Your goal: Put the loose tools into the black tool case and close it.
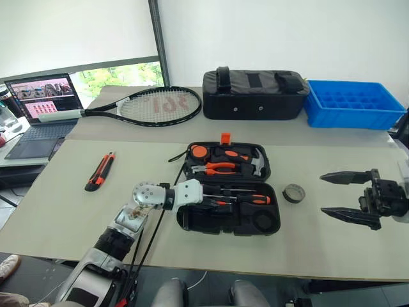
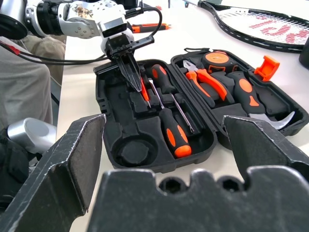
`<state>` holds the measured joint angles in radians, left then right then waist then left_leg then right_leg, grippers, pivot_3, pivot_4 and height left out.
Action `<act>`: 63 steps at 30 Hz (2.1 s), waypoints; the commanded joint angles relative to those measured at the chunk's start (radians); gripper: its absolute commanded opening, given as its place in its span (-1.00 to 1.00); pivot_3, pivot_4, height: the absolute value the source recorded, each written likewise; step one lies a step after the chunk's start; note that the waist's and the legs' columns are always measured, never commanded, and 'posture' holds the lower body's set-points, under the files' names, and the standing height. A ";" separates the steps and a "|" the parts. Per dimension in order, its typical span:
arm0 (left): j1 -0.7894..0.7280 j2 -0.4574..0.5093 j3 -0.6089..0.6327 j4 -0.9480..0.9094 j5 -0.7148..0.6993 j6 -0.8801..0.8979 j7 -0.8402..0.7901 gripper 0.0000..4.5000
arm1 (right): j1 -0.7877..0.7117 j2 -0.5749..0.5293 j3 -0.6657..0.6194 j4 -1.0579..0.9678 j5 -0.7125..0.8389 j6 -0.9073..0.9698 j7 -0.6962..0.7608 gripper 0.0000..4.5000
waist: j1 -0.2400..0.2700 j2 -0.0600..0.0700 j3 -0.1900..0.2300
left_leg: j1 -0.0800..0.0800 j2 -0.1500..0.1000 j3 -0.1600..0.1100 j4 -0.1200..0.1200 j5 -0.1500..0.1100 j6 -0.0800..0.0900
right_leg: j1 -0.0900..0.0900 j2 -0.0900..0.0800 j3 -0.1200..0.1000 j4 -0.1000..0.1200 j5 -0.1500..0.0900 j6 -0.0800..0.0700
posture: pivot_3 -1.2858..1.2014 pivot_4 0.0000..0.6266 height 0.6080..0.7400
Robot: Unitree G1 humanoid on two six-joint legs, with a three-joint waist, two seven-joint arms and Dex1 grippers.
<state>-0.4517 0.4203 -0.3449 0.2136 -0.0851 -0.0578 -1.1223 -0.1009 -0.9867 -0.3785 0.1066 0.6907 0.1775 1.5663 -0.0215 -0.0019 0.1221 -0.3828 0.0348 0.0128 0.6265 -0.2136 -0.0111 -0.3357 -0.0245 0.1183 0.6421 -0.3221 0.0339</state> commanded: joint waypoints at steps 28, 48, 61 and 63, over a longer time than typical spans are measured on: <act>0.130 0.183 0.683 -0.103 -0.067 0.506 0.756 0.62 | -0.244 0.077 0.117 0.080 0.019 0.003 0.048 1.00 | 0.007 -0.004 0.003 | -0.001 0.000 -0.009 -0.001 0.000 0.000 | -0.004 -0.002 -0.005 -0.002 0.002 -0.003 | 0.03 -0.52 0.49; -0.092 0.280 0.574 0.601 -0.032 0.312 0.546 0.98 | -0.252 0.081 0.126 0.095 0.019 -0.033 0.048 1.00 | 0.008 -0.001 0.001 | -0.005 0.000 -0.008 -0.002 0.000 0.000 | -0.012 -0.003 -0.013 0.004 0.002 -0.004 | 0.03 -0.52 0.49; -0.136 0.299 0.601 0.694 -0.066 0.297 0.533 -0.21 | -0.230 0.068 0.139 0.124 0.016 -0.089 0.048 1.00 | 0.001 0.001 0.000 | -0.005 0.001 -0.008 -0.002 0.000 0.000 | -0.015 -0.002 -0.014 0.006 0.002 -0.004 | 0.03 -0.52 0.49; -0.133 0.305 0.604 0.665 -0.074 0.291 0.524 -0.21 | -0.227 0.065 0.138 0.130 0.014 -0.098 0.048 1.00 | 0.000 0.001 0.000 | -0.005 0.001 -0.008 -0.002 0.000 0.000 | -0.015 -0.002 -0.013 0.006 0.002 -0.004 | 0.03 -0.52 0.49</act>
<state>-0.5850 0.6983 0.2489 0.8895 -0.1592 0.2253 -0.6011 -0.3266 -0.8985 -0.2264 0.2404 0.6907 0.1092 1.5682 -0.0211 -0.0007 0.1219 -0.3879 0.0357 0.0052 0.6247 -0.2134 -0.0115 -0.3508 -0.0263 0.1048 0.6484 -0.3200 0.0301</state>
